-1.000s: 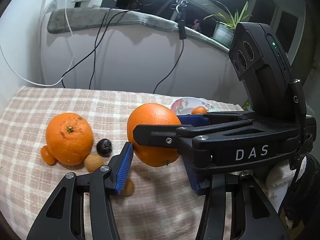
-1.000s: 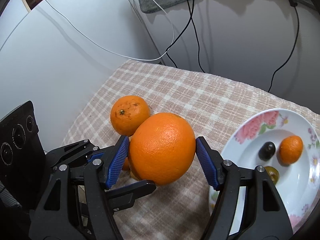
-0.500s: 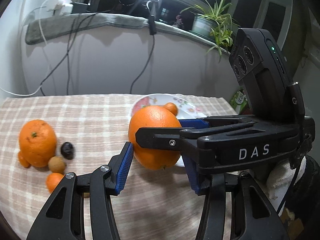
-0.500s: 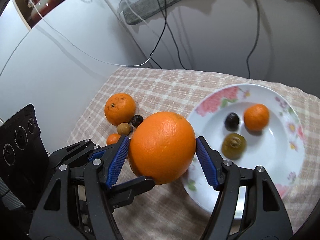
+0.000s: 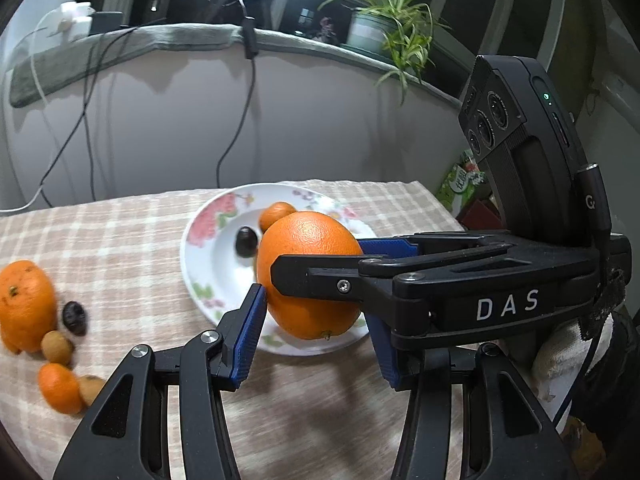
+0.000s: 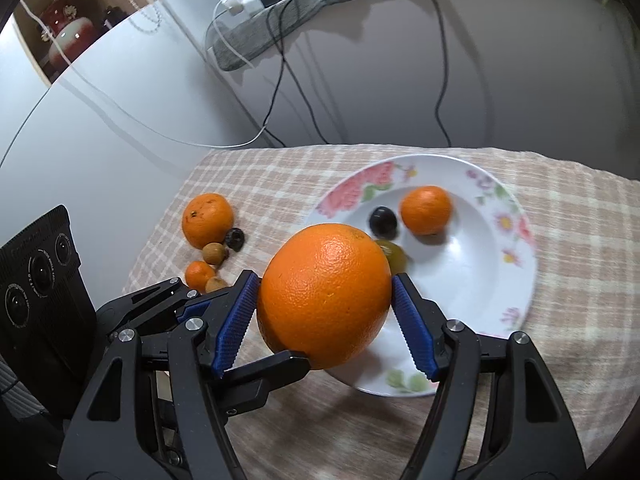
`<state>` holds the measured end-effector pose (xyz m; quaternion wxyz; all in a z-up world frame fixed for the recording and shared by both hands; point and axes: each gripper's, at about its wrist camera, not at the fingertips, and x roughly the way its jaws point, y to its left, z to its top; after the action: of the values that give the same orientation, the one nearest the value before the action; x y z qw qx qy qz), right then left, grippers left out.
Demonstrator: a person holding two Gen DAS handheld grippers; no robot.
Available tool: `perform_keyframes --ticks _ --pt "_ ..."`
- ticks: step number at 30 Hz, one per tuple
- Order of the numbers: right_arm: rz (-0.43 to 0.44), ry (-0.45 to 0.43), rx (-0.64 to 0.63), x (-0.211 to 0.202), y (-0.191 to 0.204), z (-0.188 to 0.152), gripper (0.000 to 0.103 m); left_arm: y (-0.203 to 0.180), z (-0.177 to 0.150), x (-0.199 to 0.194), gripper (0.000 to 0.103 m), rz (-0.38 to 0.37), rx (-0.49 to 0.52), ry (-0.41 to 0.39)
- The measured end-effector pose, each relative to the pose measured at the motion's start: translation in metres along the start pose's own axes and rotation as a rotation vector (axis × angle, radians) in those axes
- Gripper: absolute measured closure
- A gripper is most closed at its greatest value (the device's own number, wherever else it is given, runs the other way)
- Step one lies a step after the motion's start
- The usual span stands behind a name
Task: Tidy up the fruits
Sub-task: 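Carry the large orange onto the plate and open the right gripper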
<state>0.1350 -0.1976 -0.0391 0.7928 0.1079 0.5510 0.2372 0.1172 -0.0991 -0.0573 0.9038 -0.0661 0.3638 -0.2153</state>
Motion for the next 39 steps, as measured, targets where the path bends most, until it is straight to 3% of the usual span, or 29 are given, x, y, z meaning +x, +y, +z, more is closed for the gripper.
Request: perform_keyframes --ticks 15,28,39 --pt "-0.039 0.006 0.047 -0.009 -0.033 -0.009 0.032 -0.019 0.002 0.023 0.055 -0.021 0.025 0.043" --pt "-0.054 0.001 0.042 -0.005 -0.032 -0.008 0.031 -0.018 0.005 0.018 0.055 -0.001 0.038 0.040" --pt "-0.109 -0.083 0.049 -0.029 -0.032 -0.005 0.028 -0.005 0.001 0.004 0.054 0.018 0.010 0.025"
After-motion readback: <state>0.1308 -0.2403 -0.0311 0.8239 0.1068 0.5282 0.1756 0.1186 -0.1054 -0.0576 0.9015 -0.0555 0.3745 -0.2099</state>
